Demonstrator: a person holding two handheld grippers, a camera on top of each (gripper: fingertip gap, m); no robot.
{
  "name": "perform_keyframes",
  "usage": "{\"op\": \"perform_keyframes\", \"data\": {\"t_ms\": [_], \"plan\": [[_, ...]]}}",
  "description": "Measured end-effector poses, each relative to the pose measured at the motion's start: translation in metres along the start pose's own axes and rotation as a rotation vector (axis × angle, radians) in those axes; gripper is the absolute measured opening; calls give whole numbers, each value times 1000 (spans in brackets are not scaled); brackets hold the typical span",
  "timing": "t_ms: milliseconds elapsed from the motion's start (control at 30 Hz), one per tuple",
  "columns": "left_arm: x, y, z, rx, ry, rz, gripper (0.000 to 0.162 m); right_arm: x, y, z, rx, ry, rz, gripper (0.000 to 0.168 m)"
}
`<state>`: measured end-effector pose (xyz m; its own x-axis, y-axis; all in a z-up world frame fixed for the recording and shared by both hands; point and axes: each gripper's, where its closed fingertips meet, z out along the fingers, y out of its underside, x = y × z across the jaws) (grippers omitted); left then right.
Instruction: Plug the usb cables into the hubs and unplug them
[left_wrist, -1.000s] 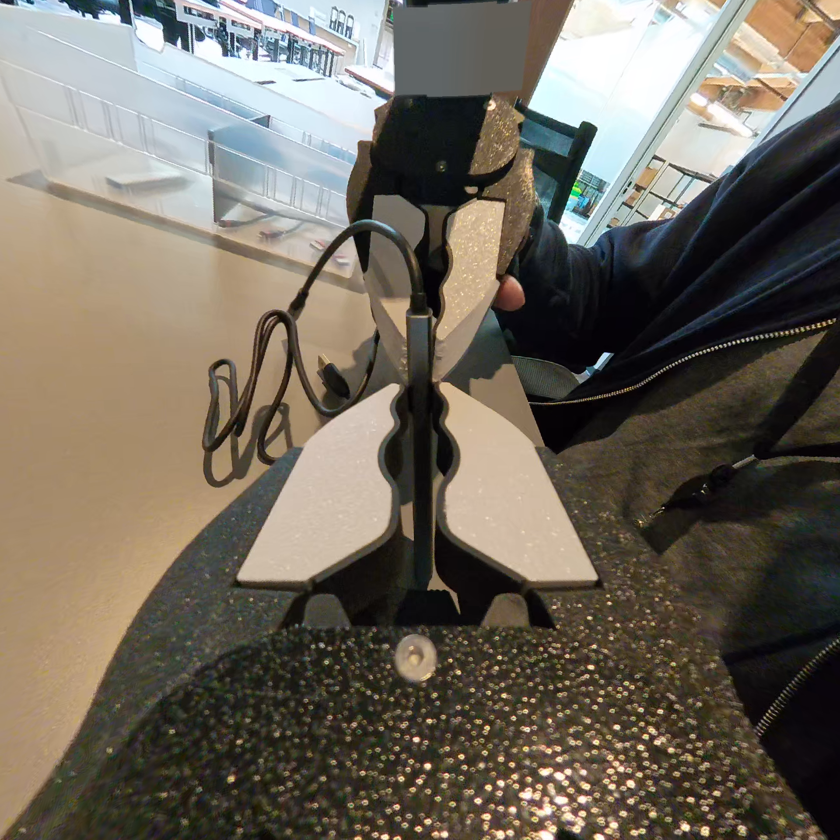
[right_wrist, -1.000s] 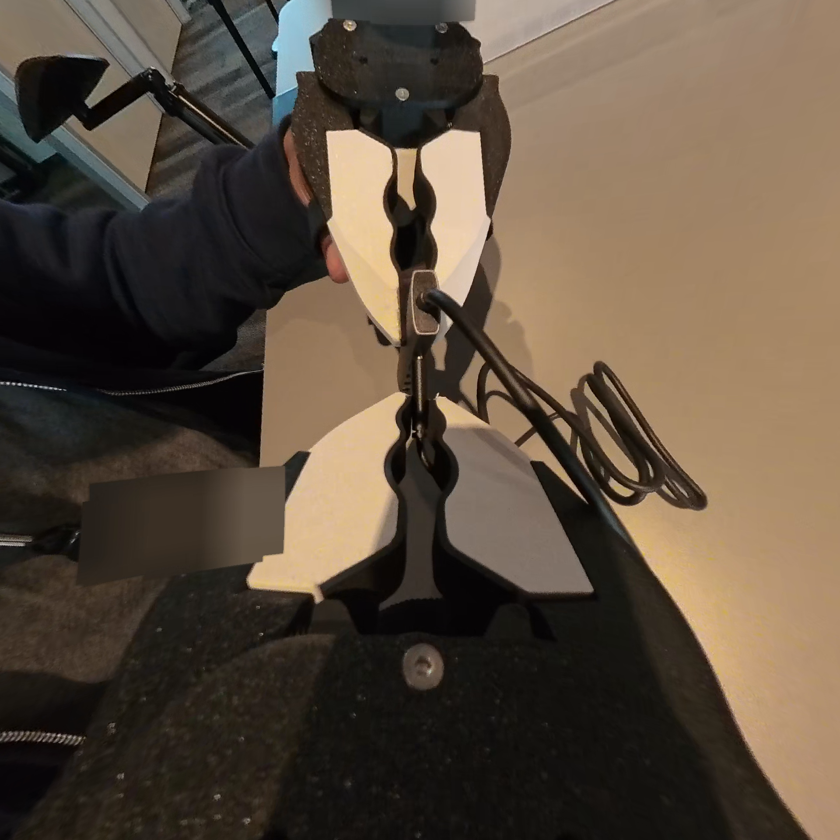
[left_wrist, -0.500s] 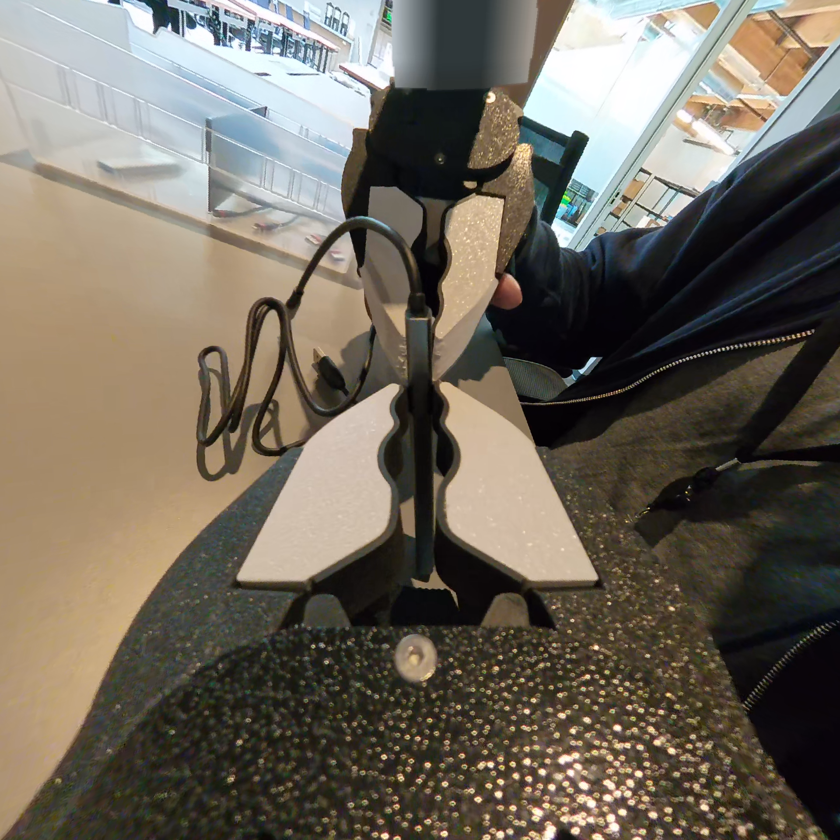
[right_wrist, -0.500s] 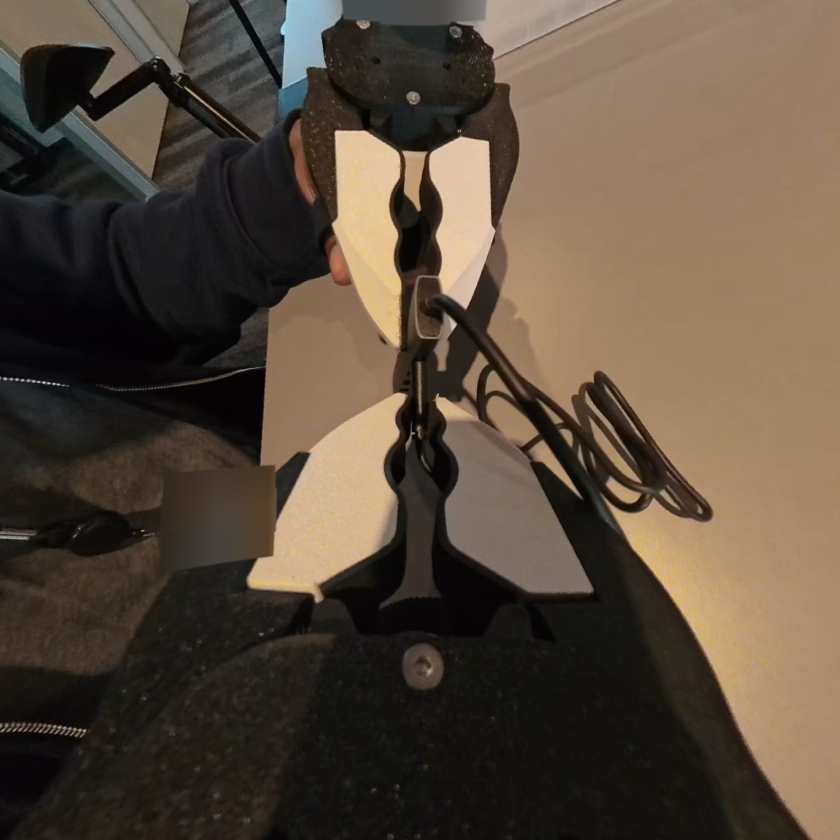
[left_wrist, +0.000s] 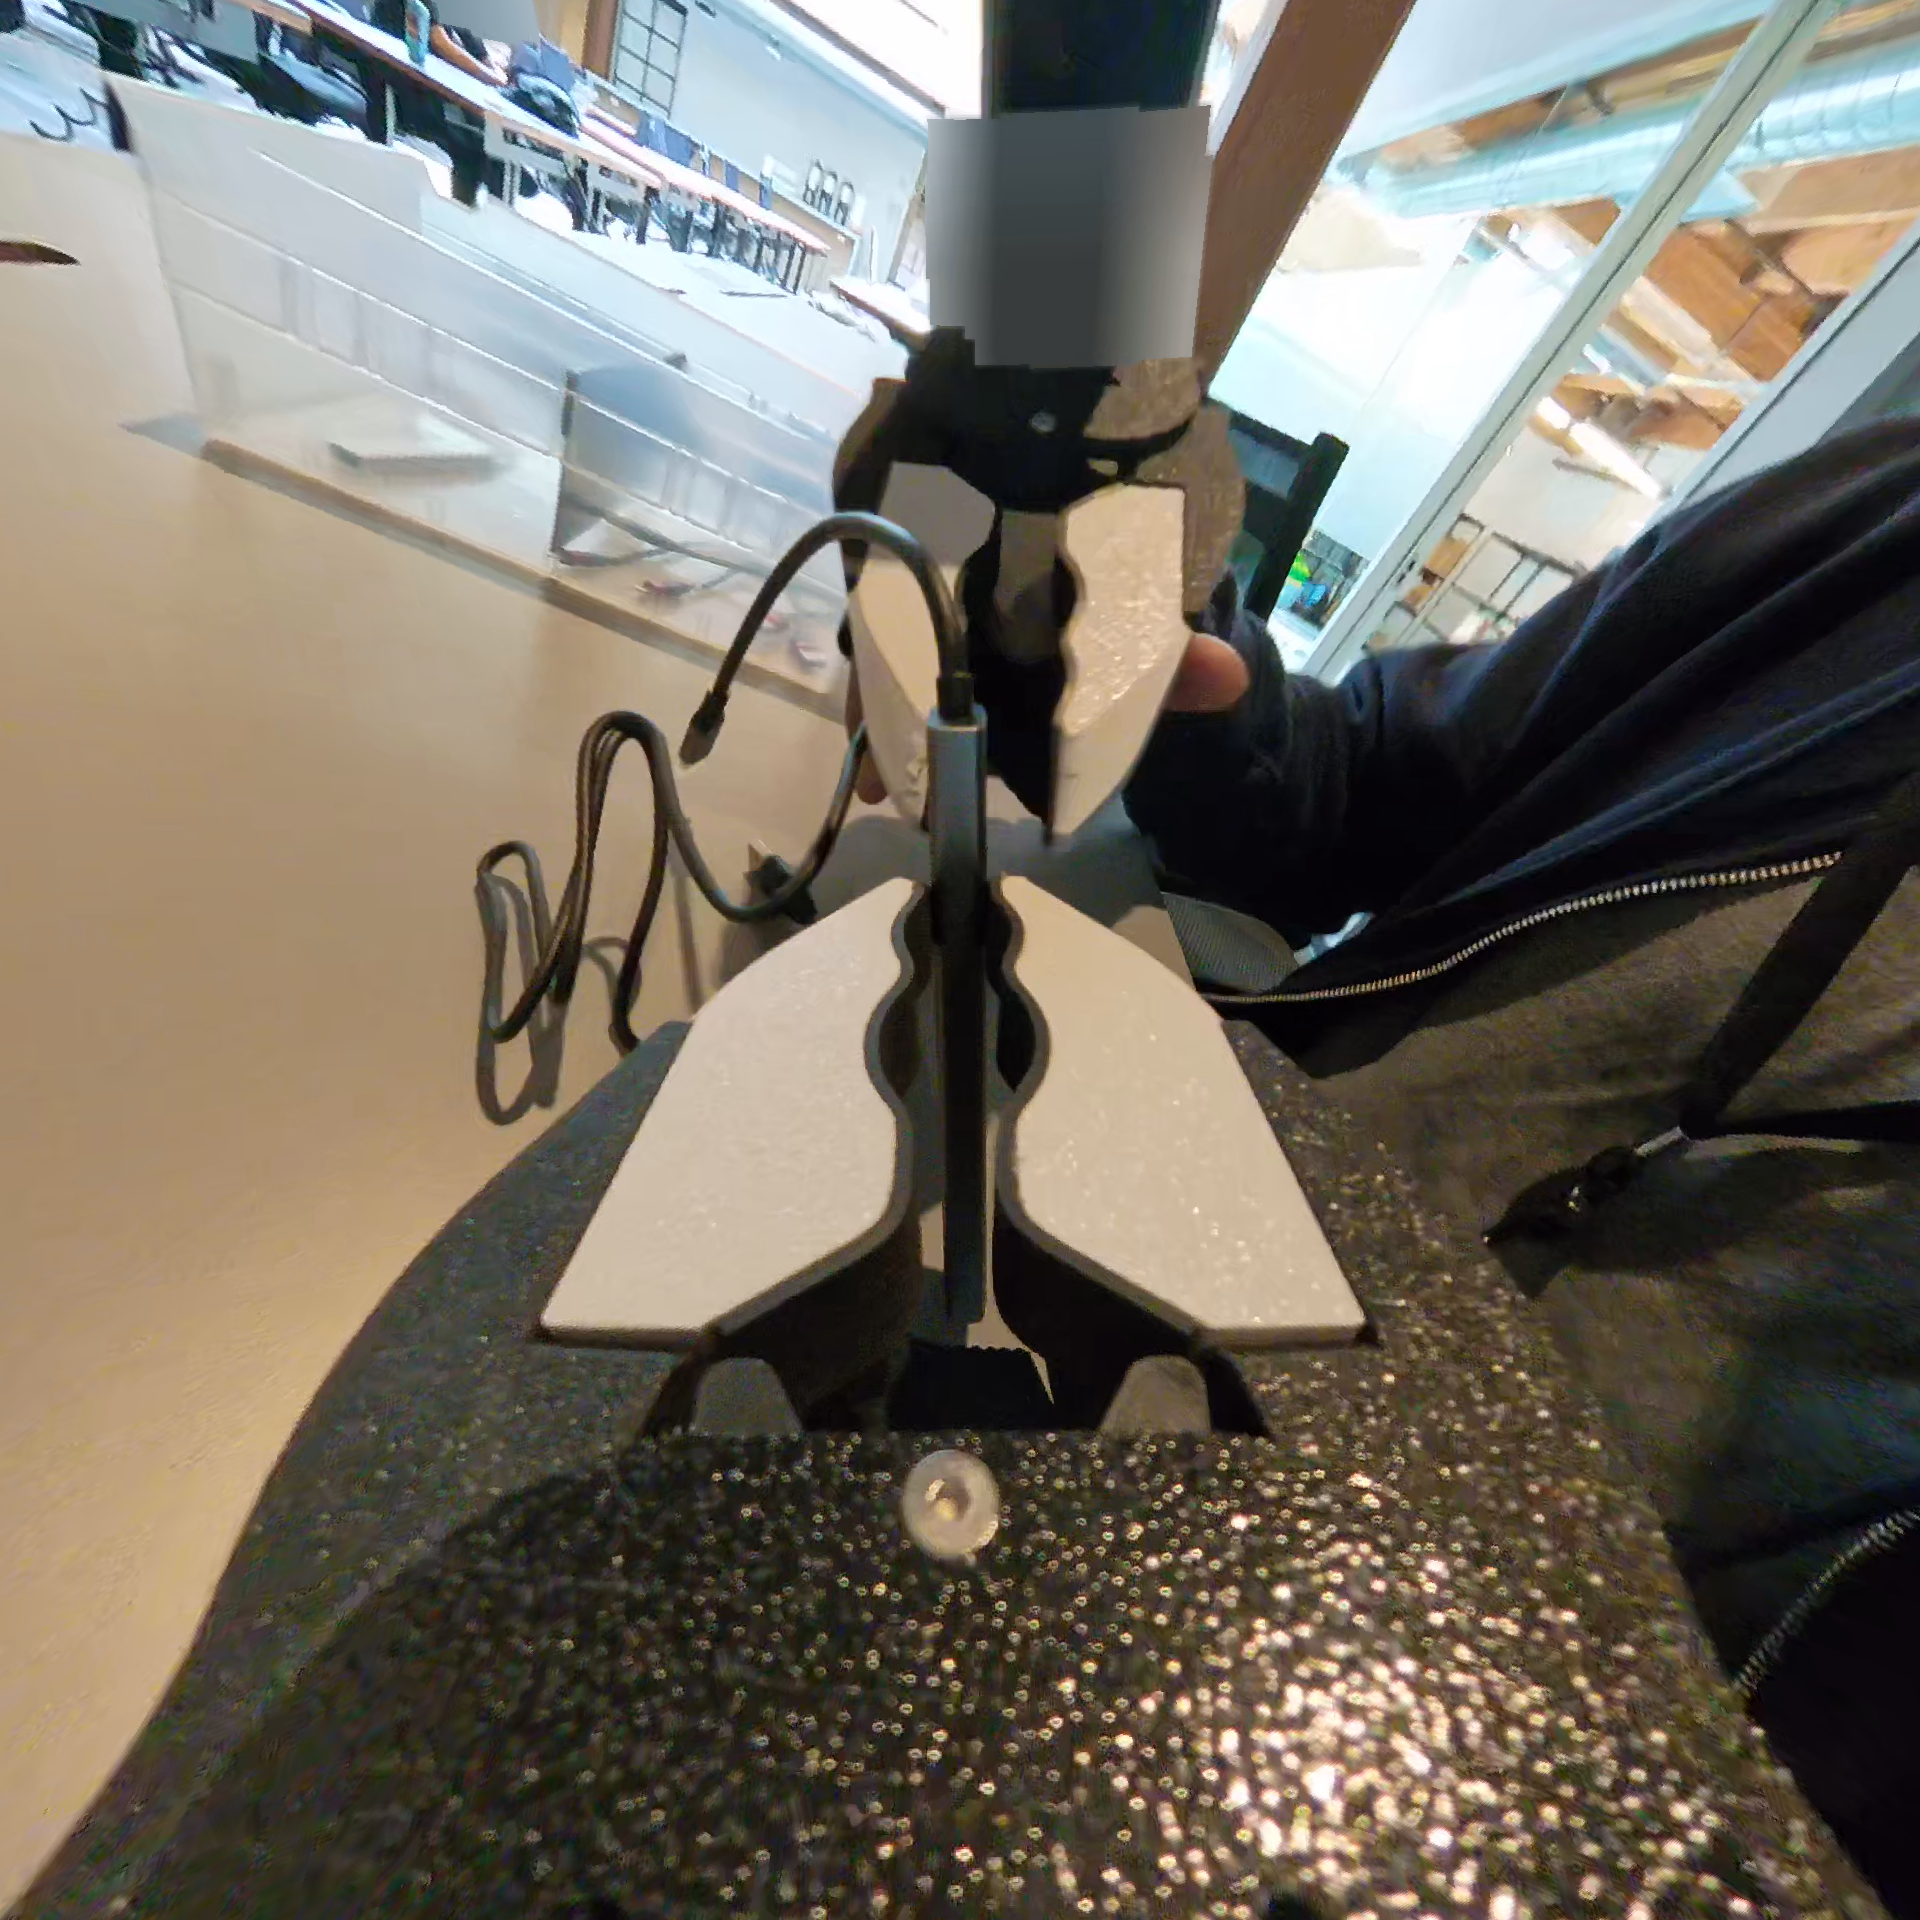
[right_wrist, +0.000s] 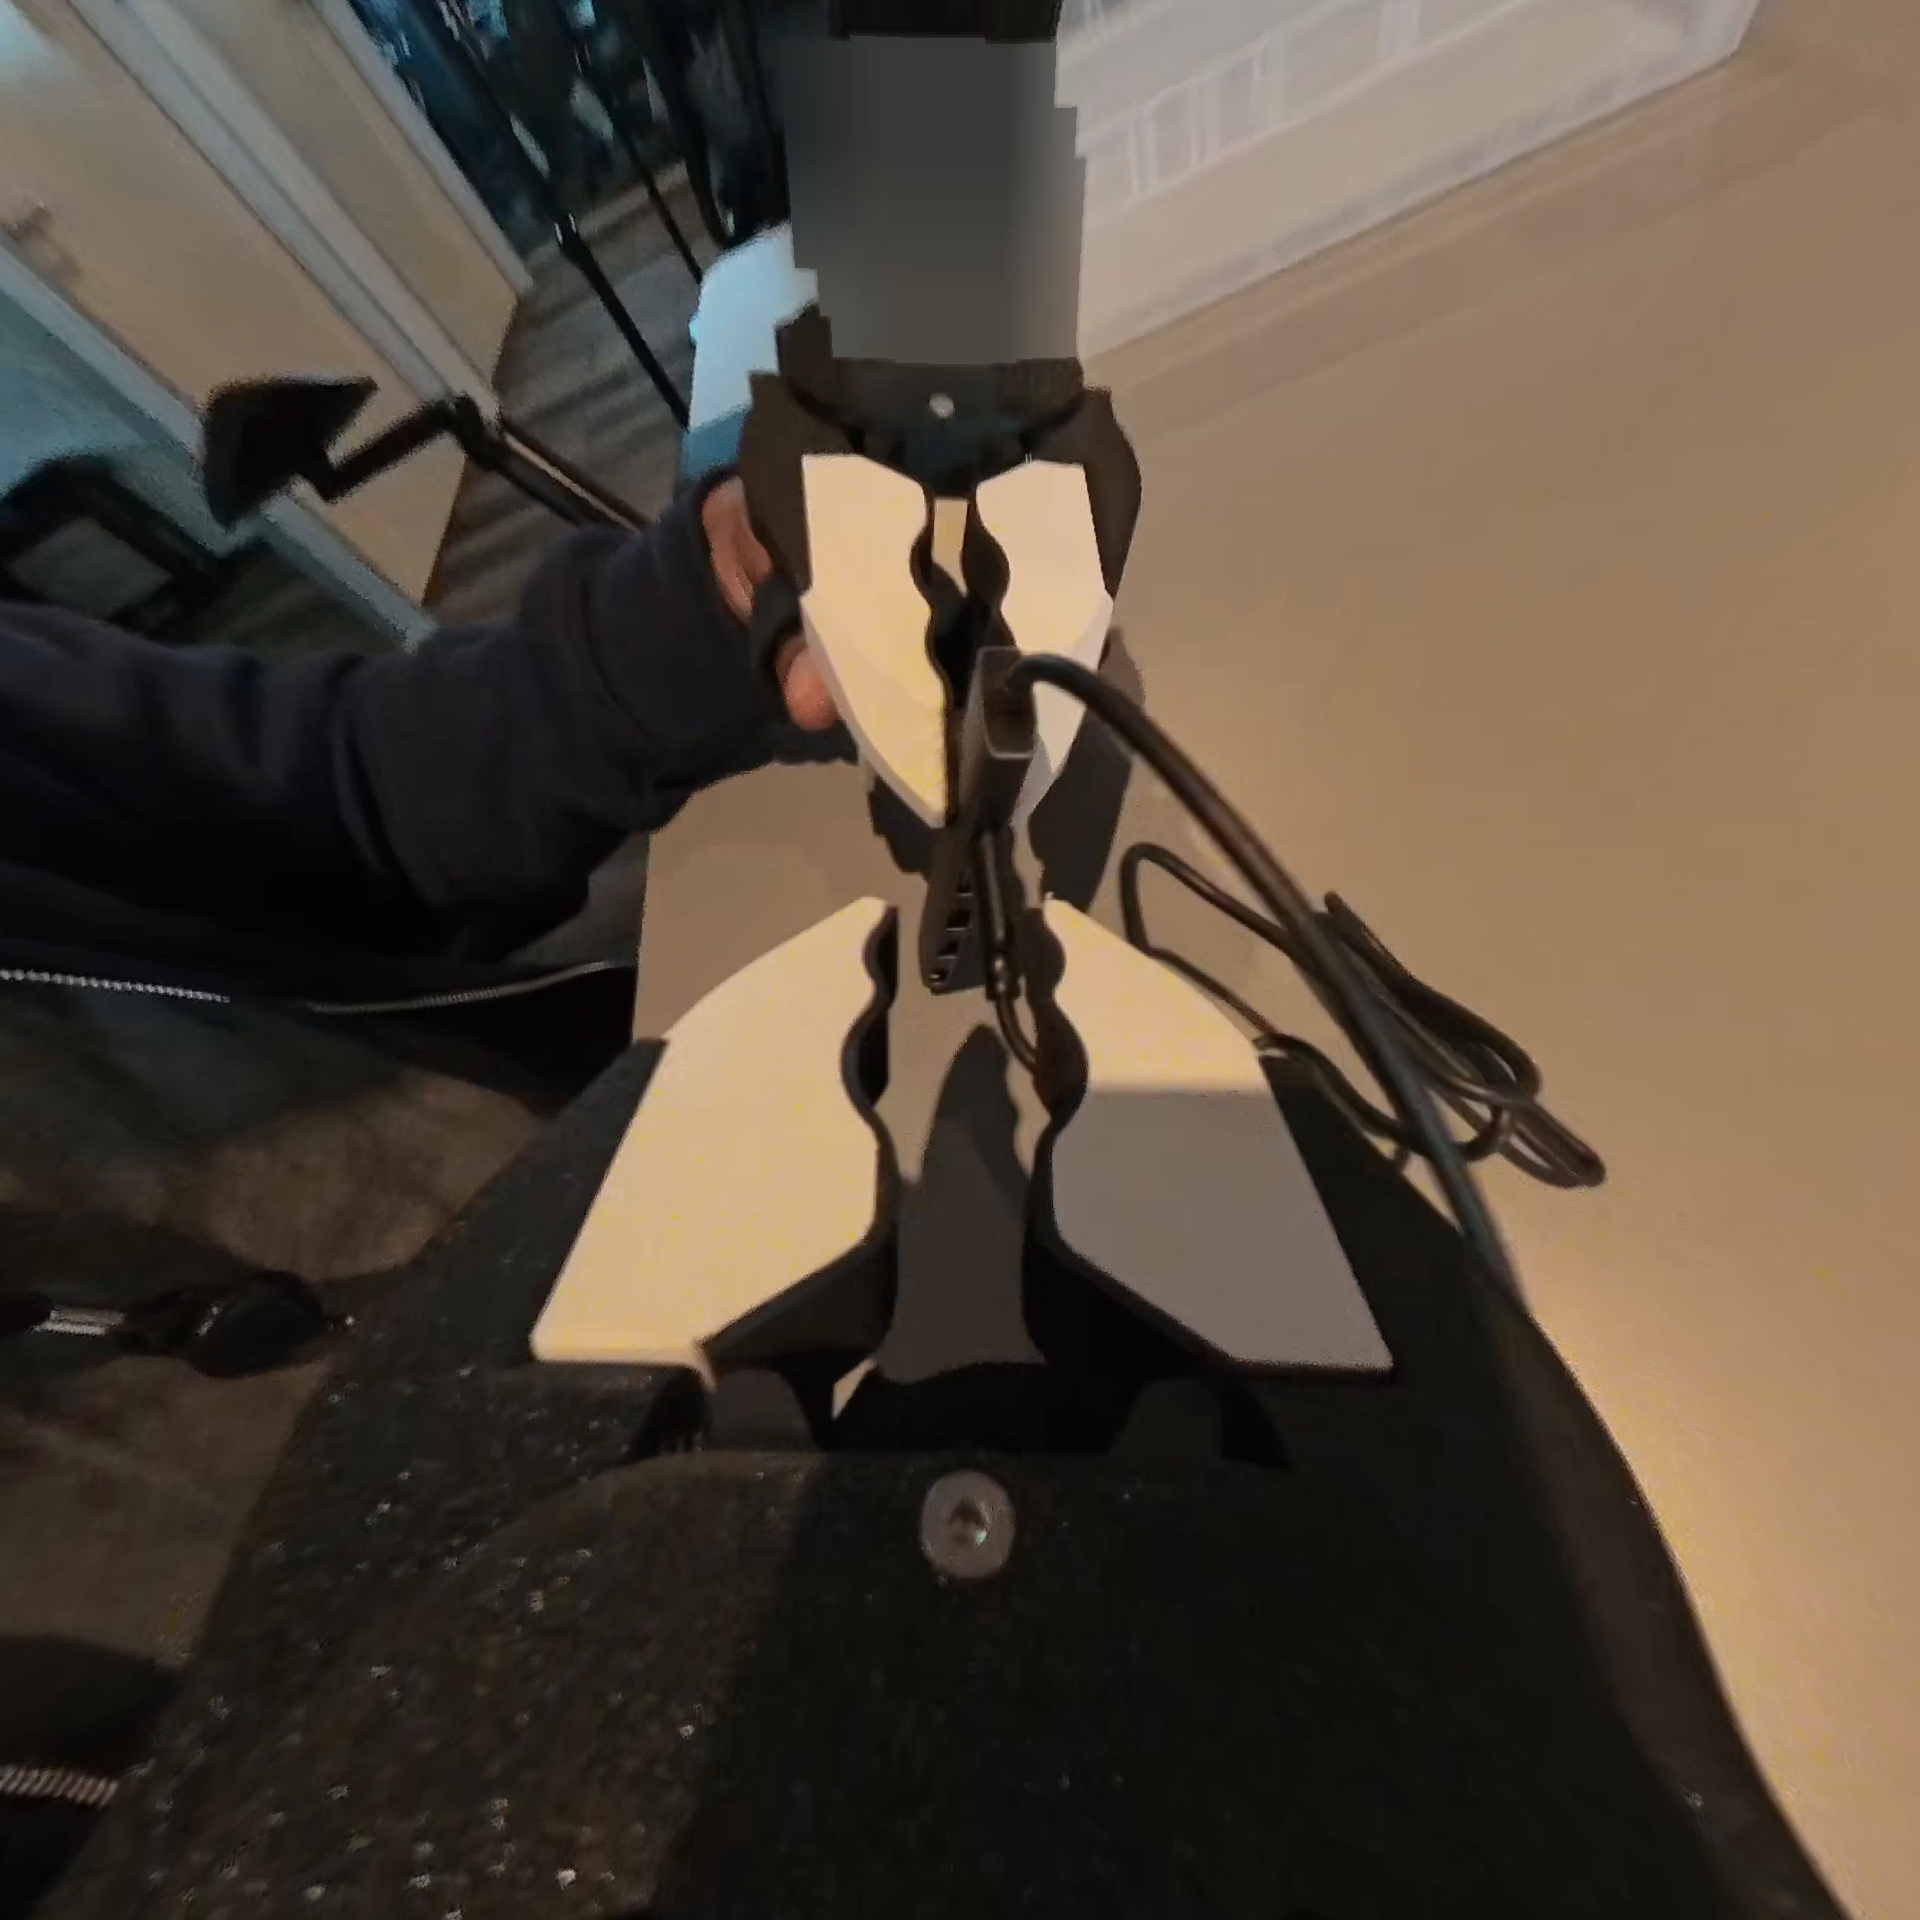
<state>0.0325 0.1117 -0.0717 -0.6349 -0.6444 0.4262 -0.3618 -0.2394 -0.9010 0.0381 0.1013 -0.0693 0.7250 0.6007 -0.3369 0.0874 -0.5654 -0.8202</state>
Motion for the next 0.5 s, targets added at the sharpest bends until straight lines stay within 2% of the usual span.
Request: {"op": "perform_keyframes", "data": {"t_ms": [167, 500], "plan": [[-6, -18, -14, 136, -14, -33, 9, -6, -6, -16, 165, 17, -19, 42], [-17, -46, -36, 338, -127, -19, 9, -18, -17, -52, 537, 82, -166, 44]]}}
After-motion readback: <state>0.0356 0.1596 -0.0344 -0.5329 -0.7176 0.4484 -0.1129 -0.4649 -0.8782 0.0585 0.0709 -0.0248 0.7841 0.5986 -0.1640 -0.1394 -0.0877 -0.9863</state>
